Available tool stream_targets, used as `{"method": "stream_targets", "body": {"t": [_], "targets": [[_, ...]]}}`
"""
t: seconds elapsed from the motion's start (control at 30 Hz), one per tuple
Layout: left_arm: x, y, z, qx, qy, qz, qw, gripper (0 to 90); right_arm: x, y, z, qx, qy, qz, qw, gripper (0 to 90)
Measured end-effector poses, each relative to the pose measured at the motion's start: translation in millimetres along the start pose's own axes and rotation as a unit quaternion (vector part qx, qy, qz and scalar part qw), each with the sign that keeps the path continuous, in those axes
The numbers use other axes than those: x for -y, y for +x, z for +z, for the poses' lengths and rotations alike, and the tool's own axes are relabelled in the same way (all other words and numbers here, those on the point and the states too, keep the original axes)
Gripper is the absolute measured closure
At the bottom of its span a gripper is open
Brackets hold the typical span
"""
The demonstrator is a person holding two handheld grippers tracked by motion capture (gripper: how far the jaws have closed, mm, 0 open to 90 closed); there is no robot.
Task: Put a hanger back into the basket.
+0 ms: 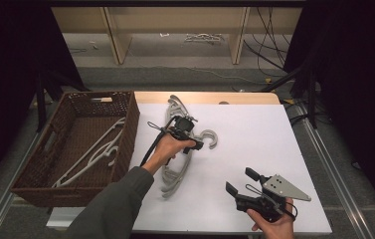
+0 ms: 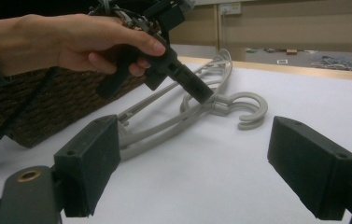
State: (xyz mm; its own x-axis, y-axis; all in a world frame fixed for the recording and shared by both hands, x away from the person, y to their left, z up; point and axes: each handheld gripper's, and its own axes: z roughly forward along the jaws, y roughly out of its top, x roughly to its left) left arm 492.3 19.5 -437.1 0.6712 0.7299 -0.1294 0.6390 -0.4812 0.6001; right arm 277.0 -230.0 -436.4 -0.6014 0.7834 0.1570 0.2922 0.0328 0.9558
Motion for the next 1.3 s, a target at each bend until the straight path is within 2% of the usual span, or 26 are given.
{"method": "stream_targets", "body": {"t": [0.07, 0.13, 0.2, 0.23, 0.27, 0.3, 0.33, 0.43, 0.53, 0.6, 0.63, 0.67, 0.7, 0.73, 0.8, 0.83, 0.87, 0.93, 1.0, 1.03, 1.07, 1.13, 1.17, 1.2, 1.23, 1.3], "targets": [[-0.2, 1.3, 2.6, 0.000, -0.001, -0.006, 1.0000, 33.6, -1.3, 0.4, -2.4, 0.003, 0.014, 0.000, 0.9999, 18.1], [0.0, 4.2, 4.3, 0.001, 0.010, -0.002, 0.9999, 36.6, -0.6, -0.1, -0.5, -0.001, 0.004, -0.001, 1.0000, 18.0], [0.4, 6.1, 6.6, -0.003, 0.012, -0.010, 0.9999, 37.7, -0.6, 0.2, -0.4, -0.001, 0.004, 0.000, 1.0000, 18.1], [0.1, 7.9, 6.5, 0.001, 0.018, -0.004, 0.9998, 38.6, -0.6, 1.0, -0.6, -0.002, 0.005, 0.002, 1.0000, 18.1], [0.1, 6.9, 8.4, -0.001, 0.007, -0.019, 0.9998, 39.9, -0.8, 1.0, -0.8, -0.001, 0.008, 0.000, 1.0000, 18.1], [-0.1, 7.5, 8.8, 0.001, 0.008, -0.018, 0.9998, 41.2, -0.2, 1.1, 0.4, -0.004, 0.001, 0.003, 1.0000, 18.1], [-0.3, 8.7, 7.9, 0.002, 0.019, -0.009, 0.9998, 42.0, 0.0, 0.4, 0.9, -0.002, -0.002, 0.000, 1.0000, 18.1], [0.0, 8.3, 10.2, -0.002, 0.022, -0.007, 0.9997, 45.7, -0.7, 0.5, -0.1, -0.004, 0.004, 0.000, 1.0000, 18.1], [0.5, 9.0, 13.4, -0.002, 0.029, -0.014, 0.9995, 49.2, 0.0, 1.1, 1.3, -0.006, -0.002, 0.003, 1.0000, 18.1], [1.2, 9.1, 15.7, -0.006, 0.036, -0.017, 0.9992, 50.7, -1.0, 0.9, -0.4, -0.006, 0.007, -0.001, 1.0000, 18.2], [1.5, 9.7, 16.9, -0.008, 0.038, -0.018, 0.9991, 51.5, -0.2, 1.5, 1.5, -0.007, -0.003, 0.003, 1.0000, 18.2], [1.6, 10.5, 17.8, -0.010, 0.039, -0.021, 0.9990, 52.7, -1.4, 0.8, -2.2, 0.001, 0.021, -0.004, 0.9998, 18.2], [1.6, 11.3, 18.4, -0.012, 0.038, -0.025, 0.9989, 53.9, -0.2, 1.0, 0.8, -0.006, 0.003, 0.002, 1.0000, 18.2], [1.4, 11.6, 19.5, -0.013, 0.033, -0.030, 0.9989, 55.1, -0.9, 1.2, -0.4, -0.002, 0.009, 0.001, 1.0000, 18.2], [1.0, 12.4, 20.1, -0.007, 0.042, -0.030, 0.9986, 56.0, -1.7, 0.8, -2.2, 0.001, 0.020, -0.004, 0.9998, 18.2], [1.0, 12.5, 21.1, -0.006, 0.042, -0.033, 0.9985, 56.2, -0.4, 1.2, 0.8, -0.002, 0.004, 0.000, 1.0000, 18.2], [0.9, 12.7, 21.6, -0.008, 0.042, -0.042, 0.9982, 56.5, -0.4, 1.6, 0.5, -0.005, 0.006, 0.006, 0.9999, 18.2], [0.2, 12.5, 22.9, -0.013, 0.043, -0.050, 0.9977, 58.3, -0.5, 1.9, 2.0, -0.008, -0.002, 0.003, 1.0000, 18.3], [-0.8, 14.5, 24.9, -0.017, 0.048, -0.047, 0.9976, 60.3, -0.6, 2.3, 1.2, -0.007, 0.009, 0.000, 0.9999, 18.3], [-1.4, 16.2, 26.3, -0.016, 0.048, -0.041, 0.9978, 60.9, -0.6, 1.9, 1.2, -0.005, 0.008, -0.004, 0.9999, 18.3], [-1.5, 14.4, 27.2, -0.021, 0.051, -0.049, 0.9973, 61.3, -0.4, 2.0, 2.0, -0.007, 0.000, -0.003, 1.0000, 18.3], [-2.7, 12.5, 30.0, -0.025, 0.059, -0.042, 0.9971, 62.1, -0.6, 1.8, 2.2, -0.007, 0.000, -0.004, 1.0000, 18.3], [-3.7, 10.5, 31.5, -0.041, 0.060, -0.035, 0.9967, 61.8, -0.6, 2.1, 1.4, -0.007, 0.007, -0.002, 0.9999, 18.3], [-4.4, 9.8, 32.0, -0.044, 0.062, -0.034, 0.9965, 63.1, -0.6, 2.1, 1.0, -0.008, 0.011, 0.001, 0.9999, 18.3], [-4.1, 6.9, 32.6, -0.043, 0.062, -0.056, 0.9956, 64.2, -0.5, 2.2, 1.8, -0.010, 0.002, 0.002, 0.9999, 18.3], [-4.9, 9.7, 31.6, -0.043, 0.069, -0.043, 0.9957, 66.7, -0.7, 1.9, 2.1, -0.008, 0.000, -0.004, 1.0000, 18.3]]}}
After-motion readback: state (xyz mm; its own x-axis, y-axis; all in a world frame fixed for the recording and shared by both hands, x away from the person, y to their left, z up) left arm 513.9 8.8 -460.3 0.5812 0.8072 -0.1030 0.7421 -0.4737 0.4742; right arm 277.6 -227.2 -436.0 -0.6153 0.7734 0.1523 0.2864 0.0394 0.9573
